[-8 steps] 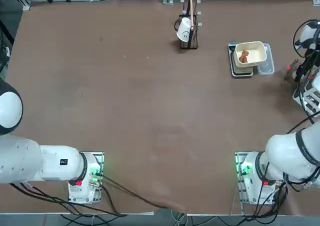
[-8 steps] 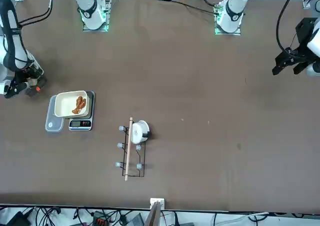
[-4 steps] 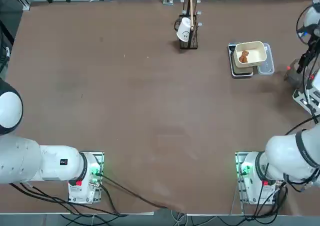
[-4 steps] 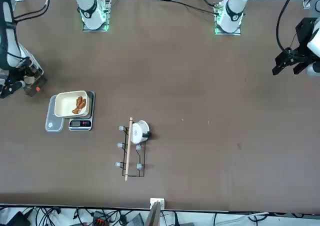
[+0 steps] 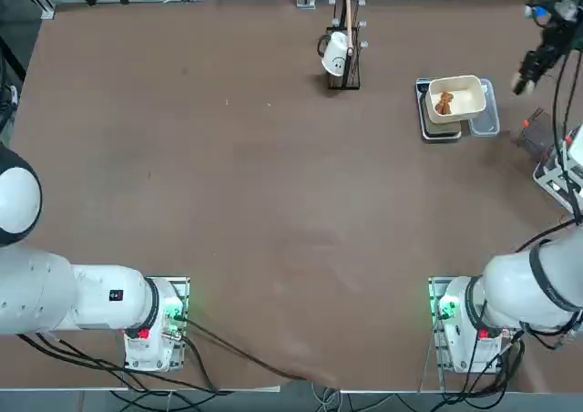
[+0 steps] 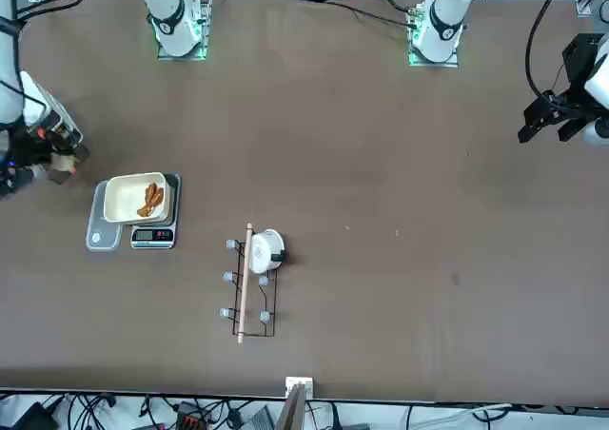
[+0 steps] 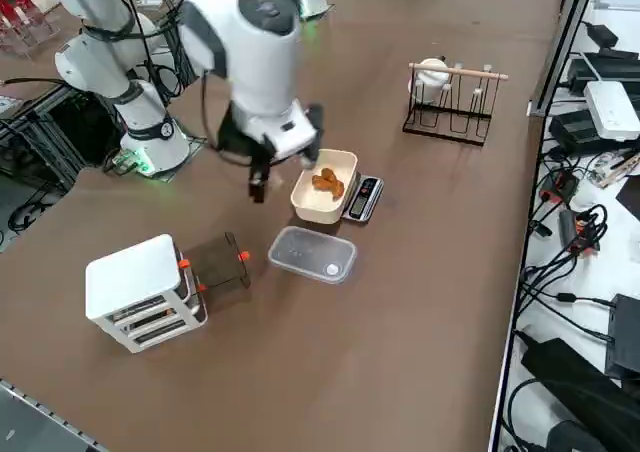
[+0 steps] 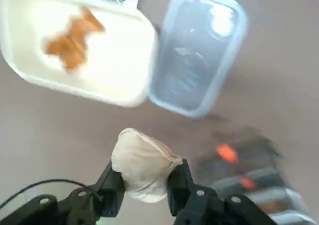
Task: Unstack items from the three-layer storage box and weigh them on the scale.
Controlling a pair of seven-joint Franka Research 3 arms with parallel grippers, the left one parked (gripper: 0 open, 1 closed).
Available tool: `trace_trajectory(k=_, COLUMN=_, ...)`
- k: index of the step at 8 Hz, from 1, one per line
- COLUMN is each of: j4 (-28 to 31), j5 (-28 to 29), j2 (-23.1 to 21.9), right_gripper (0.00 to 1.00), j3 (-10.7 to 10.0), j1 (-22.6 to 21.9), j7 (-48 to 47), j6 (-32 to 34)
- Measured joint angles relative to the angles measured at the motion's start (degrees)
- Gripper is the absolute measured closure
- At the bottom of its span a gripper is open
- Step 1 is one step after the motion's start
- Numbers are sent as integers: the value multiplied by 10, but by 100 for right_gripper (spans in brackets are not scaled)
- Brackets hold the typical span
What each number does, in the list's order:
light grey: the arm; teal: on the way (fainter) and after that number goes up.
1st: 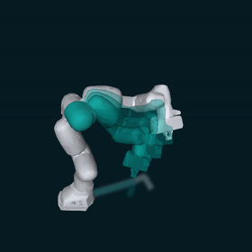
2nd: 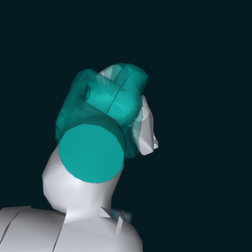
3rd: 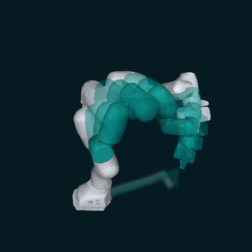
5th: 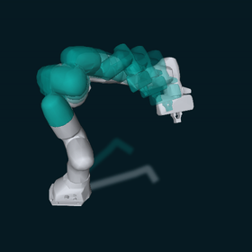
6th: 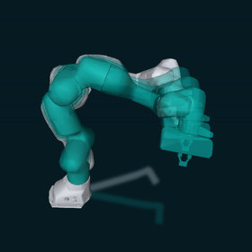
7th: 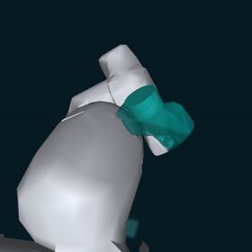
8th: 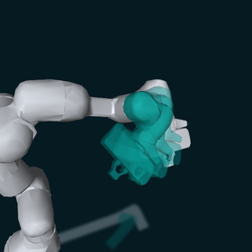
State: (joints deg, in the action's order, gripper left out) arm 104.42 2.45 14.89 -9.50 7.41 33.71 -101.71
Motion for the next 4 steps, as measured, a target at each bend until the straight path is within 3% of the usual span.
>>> trace_trajectory(k=2, j4=1, j5=87, j2=34, right_gripper=48, j3=2, j1=-63, j7=-97, j6=-20)
trace_trajectory(k=4, j4=0, j5=108, j2=68, right_gripper=37, j3=2, j1=-89, j7=-134, j6=-45)
